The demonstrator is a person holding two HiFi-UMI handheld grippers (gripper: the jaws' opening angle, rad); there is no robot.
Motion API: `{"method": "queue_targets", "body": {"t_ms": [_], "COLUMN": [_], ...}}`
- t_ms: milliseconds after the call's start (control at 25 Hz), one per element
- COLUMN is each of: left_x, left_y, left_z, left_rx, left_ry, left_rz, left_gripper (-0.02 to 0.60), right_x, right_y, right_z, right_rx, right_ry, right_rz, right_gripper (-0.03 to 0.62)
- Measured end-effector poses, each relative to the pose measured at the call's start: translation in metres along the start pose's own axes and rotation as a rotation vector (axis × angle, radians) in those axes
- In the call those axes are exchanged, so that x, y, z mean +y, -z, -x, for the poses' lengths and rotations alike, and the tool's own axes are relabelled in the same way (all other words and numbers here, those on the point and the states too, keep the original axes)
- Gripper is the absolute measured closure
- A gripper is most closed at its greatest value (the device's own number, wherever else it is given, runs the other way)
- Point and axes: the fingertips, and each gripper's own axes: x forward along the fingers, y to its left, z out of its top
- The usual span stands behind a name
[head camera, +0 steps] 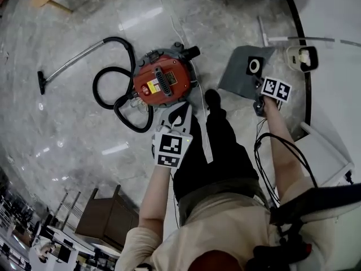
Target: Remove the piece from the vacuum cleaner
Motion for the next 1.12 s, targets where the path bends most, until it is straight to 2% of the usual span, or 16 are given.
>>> {"method": "queue_targets", "body": {"t_ms": [240,400,600,880,1120], "left_x": [-0.013,-0.025,-0.035,-0.028,-0.022], "left_y": [-0.015,-0.017,-0.034,-0.079,-0.094], "left_z": [0.037,0.052,0.077,0.101,0.129], "left_rx": [0.026,0.056,0.051,-0.015,-0.042], "left_ry": [0.053,0.052,0.047,-0.006,-0.023], "left_rz": [-0.023,-0.035,-0.075,-0.146,-0.166], "left_gripper": [0.578,0.578,0.578,0.578,0.578], "right_x": [0.023,0.036,0.047,0.075,0.115], "right_y": [0.006,0.013,0.016,-0.027,-0.049], "right_z": [0.03,0.05,0.077,0.111,0.142], "right_rx": [-0.006,0.005,-0.011,-0.088,-0.13], "right_ry": [-0.022,-0.044,-0.074,-0.123,-0.158], "right_rz": [-0.054,-0.066,-0.128,-0.08,-0.025], "right_gripper": [0.569,0.569,0.569,0.569,0.568]}}
